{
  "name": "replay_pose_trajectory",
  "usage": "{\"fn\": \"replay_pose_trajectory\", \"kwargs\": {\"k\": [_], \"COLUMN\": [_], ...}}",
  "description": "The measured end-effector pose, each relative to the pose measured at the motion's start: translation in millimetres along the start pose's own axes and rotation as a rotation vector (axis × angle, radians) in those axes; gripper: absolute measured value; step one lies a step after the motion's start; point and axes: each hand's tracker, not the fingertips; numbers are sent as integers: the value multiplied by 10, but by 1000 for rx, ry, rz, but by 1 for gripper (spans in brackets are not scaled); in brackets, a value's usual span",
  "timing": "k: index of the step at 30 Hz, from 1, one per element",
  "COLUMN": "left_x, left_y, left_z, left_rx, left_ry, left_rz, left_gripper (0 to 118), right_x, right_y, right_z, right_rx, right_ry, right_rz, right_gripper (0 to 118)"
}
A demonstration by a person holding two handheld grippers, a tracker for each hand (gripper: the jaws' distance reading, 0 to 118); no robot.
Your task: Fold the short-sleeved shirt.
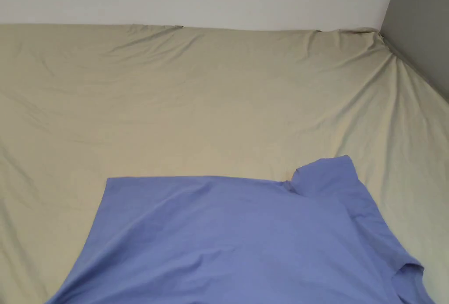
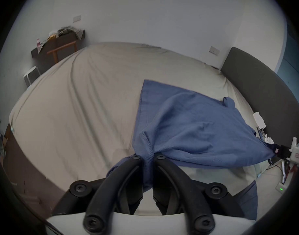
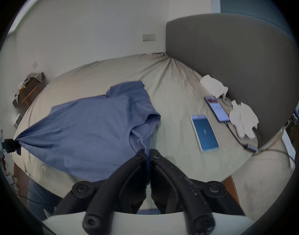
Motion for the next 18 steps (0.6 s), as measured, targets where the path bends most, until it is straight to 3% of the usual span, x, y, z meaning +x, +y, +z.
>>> {"fn": "replay_pose_trajectory", "kwargs": {"k": [2, 6, 12, 13, 14, 15, 16, 17, 18], "left_x": [-40, -107, -194, -204, -219, -224, -238, -255, -274], "left_y": [-144, -352, -465, -457, -452, -444, -436, -433, -430], "left_z": [26, -68, -148, -171, -194, -192, -164, -116, 46], "left_rx": [-25, -79, -112, -117, -124, -127, -123, -110, -46], "left_ry": [-12, 12, 10, 10, 4, 4, 10, 18, 12], "left_rz": [21, 33, 51, 54, 53, 58, 64, 74, 98], "left_gripper": [6, 6, 6, 11, 40, 83, 118, 114, 109], "right_x": [11, 43, 116, 154, 186, 231, 270, 302, 346], "right_y": [-151, -382, -460, -433, -417, -401, -365, -347, -312], "right_z": [-5, -196, -247, -257, -264, -235, -156, -97, -4], "right_rx": [-9, -84, -108, -115, -116, -107, -86, -59, -22], "right_ry": [-4, -37, -26, -9, 35, 26, 15, 21, 27], "right_rz": [-14, 77, 64, 58, 49, 46, 30, 10, -15], "right_gripper": [4, 4, 4, 5, 19, 70, 114, 118, 107]}}
